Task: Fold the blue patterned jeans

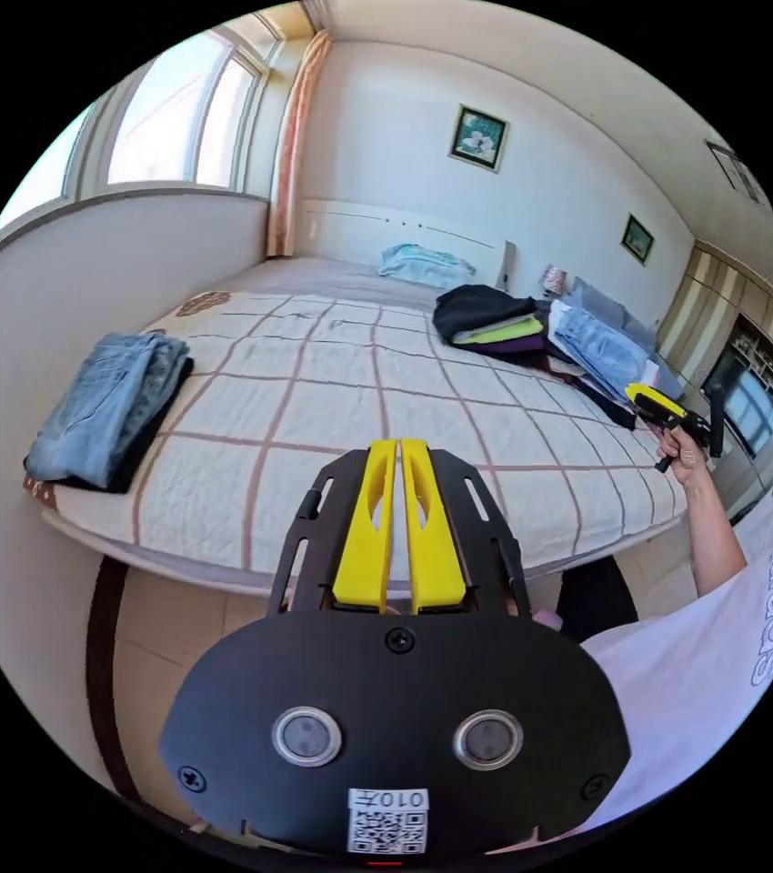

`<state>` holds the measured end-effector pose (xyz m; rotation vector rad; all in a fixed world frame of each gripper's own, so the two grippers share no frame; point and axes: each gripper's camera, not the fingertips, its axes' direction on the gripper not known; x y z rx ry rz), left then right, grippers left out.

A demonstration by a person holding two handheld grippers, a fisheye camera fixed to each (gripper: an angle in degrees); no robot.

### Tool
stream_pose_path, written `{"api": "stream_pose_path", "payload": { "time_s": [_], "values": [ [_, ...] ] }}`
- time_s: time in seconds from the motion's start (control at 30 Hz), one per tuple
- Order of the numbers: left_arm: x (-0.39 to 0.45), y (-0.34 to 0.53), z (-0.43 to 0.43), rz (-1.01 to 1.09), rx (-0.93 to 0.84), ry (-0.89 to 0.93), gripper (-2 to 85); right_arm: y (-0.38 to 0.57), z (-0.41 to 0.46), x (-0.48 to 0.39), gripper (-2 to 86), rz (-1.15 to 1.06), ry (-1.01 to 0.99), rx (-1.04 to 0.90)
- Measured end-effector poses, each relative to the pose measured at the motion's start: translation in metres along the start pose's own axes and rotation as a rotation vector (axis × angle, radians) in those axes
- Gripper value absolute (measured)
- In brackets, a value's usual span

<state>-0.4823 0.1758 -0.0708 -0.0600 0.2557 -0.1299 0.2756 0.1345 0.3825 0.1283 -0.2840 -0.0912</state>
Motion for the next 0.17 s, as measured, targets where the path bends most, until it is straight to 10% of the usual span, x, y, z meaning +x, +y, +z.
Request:
{"api": "stream_pose_path", "payload": {
  "time_s": [0.17],
  "values": [
    [0.093,-0.012,0.063,0.079,-0.118,0.216,0.0,0.018,-0.015,0.105,13.7,0.198,0.037,-0.026]
  ]
}}
